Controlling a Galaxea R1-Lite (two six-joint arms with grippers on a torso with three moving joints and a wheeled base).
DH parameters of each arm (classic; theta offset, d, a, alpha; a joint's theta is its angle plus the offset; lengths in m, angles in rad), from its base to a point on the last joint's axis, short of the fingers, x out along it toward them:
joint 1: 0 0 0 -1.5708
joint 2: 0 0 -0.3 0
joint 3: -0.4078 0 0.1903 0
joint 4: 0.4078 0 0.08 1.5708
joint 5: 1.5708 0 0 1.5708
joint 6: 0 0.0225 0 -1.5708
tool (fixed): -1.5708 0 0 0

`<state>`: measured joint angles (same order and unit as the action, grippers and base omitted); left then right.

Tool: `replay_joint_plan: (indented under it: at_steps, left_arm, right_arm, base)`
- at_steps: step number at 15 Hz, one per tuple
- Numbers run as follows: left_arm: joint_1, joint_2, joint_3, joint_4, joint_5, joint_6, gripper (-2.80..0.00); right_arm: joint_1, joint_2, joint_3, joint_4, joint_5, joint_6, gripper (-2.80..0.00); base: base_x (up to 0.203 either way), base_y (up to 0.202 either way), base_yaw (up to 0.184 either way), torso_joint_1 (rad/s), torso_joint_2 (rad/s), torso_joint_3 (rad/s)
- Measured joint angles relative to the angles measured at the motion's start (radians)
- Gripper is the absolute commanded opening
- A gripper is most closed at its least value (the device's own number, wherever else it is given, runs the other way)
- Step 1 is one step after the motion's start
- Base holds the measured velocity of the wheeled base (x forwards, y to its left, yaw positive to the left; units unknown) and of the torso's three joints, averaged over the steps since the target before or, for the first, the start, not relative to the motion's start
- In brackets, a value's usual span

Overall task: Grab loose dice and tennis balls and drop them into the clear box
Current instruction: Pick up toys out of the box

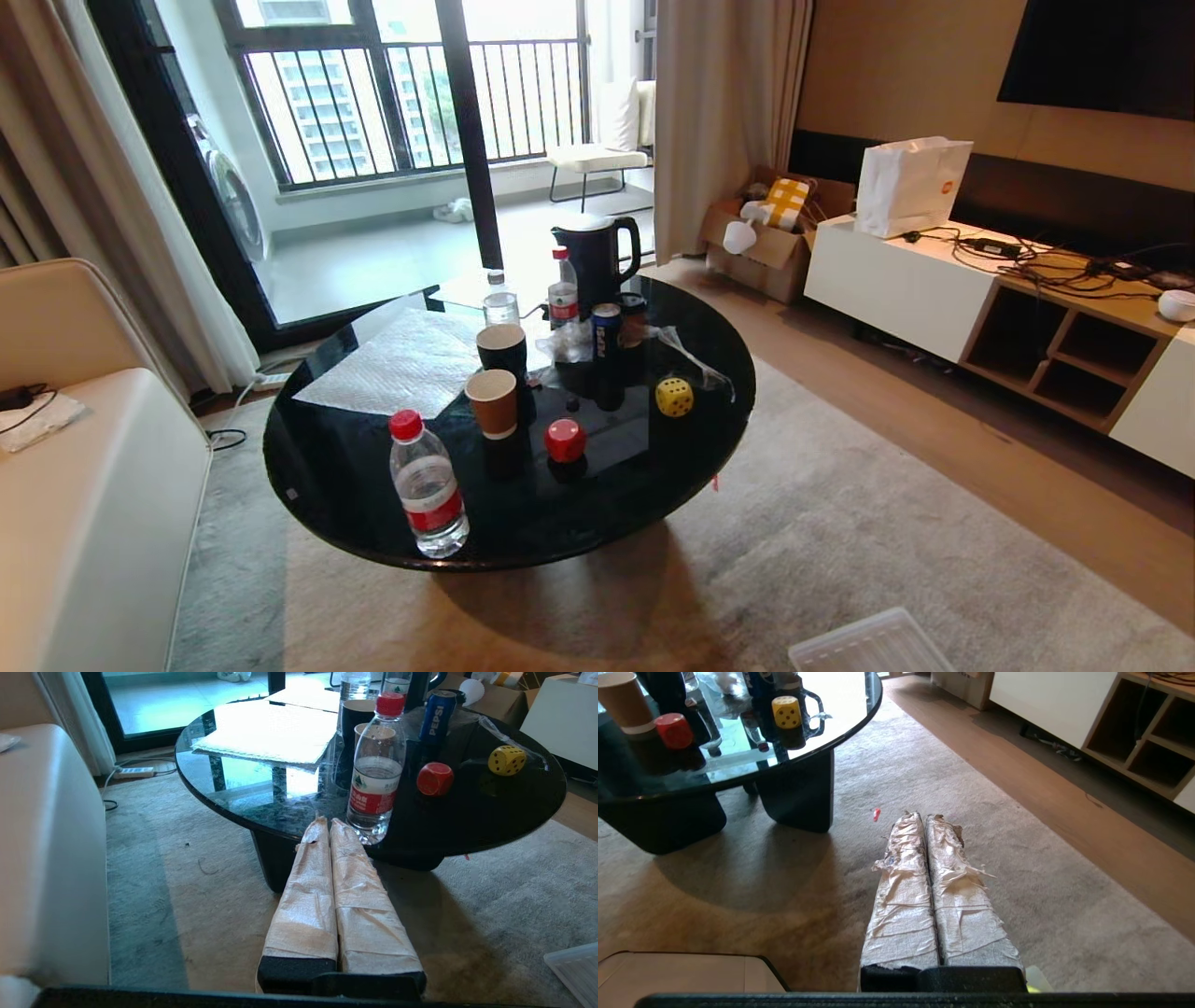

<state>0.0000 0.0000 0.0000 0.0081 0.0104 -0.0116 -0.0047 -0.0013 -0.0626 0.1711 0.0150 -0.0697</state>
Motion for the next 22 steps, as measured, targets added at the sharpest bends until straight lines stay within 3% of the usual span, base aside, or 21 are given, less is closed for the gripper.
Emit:
replay_joint_plan:
  at_steps: [8, 16, 22]
  left_arm:
    - [0.000, 0.000, 0.000, 0.000, 0.000, 0.000, -2.80]
    - [0.000, 0.000, 0.000, 0.000, 0.000, -0.001, -2.80]
    - [0.000, 0.000, 0.000, 0.001, 0.000, -0.001, -2.80]
  right_arm:
    - [0.001, 0.000, 0.000, 0.000, 0.000, 0.001, -2.80]
    - [0.001, 0.000, 0.001, -0.001, 0.001, -0.005, -2.80]
    - [0.000, 0.000, 0.001, -0.002, 0.001, -0.001, -2.80]
  base:
    - [0.174, 0.000, -0.002, 0.003, 0.00, 0.002]
    - [0.000, 0.000, 0.000, 0.000, 0.00, -0.003]
    - [0.000, 0.000, 0.000, 0.005, 0.00, -0.174]
